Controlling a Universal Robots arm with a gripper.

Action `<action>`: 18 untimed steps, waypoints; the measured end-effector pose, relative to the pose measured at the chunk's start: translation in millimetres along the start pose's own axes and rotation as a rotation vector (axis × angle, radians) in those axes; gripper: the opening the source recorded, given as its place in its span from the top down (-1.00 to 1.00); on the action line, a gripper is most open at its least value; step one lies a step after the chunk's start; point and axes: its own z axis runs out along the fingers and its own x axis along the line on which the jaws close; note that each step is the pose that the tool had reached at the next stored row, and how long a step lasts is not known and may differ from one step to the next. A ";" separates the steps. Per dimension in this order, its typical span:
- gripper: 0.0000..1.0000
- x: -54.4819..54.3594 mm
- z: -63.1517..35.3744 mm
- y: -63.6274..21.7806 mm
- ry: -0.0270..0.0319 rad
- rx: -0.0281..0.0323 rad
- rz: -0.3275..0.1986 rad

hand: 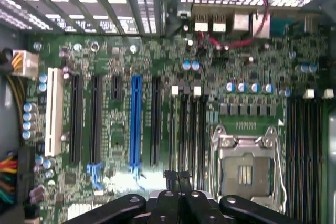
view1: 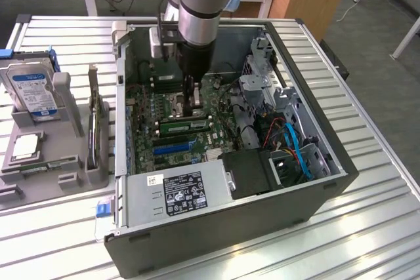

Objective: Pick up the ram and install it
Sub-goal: 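Press down the ram until it locks into place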

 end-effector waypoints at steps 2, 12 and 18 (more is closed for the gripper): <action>0.80 0.0 0.3 4.8 0.0000 0.0001 0.000; 0.80 0.0 1.6 23.6 0.0000 0.0002 0.000; 0.80 0.0 1.7 24.7 0.0000 0.0002 0.000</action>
